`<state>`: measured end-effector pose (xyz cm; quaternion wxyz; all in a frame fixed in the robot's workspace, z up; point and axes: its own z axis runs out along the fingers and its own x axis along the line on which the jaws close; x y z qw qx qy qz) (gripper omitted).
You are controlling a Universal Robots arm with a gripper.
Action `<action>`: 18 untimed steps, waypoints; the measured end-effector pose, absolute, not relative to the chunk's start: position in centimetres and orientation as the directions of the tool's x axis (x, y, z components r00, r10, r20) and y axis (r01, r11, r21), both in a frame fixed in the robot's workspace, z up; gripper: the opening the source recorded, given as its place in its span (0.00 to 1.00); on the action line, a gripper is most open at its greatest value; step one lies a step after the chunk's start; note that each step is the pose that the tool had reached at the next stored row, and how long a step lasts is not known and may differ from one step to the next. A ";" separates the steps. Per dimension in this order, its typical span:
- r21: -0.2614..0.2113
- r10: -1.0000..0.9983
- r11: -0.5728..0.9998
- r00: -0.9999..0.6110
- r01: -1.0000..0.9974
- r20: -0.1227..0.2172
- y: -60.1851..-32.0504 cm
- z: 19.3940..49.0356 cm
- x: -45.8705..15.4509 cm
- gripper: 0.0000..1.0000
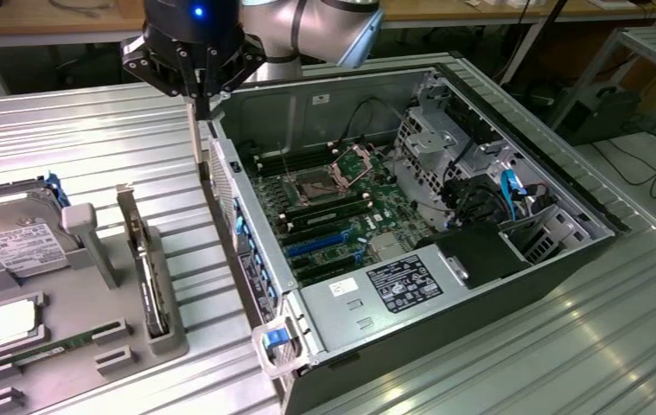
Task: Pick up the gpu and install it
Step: 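Reach for the gpu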
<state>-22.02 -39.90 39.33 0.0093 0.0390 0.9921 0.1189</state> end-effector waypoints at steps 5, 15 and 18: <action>0.243 0.080 0.967 -0.997 0.075 -0.009 -39.9 39.3 -23.0 0.11; 0.251 0.080 0.965 -0.997 0.075 -0.008 -39.9 39.3 -24.2 0.11; 0.253 0.080 0.964 -0.997 0.075 -0.008 -39.9 39.3 -24.5 0.11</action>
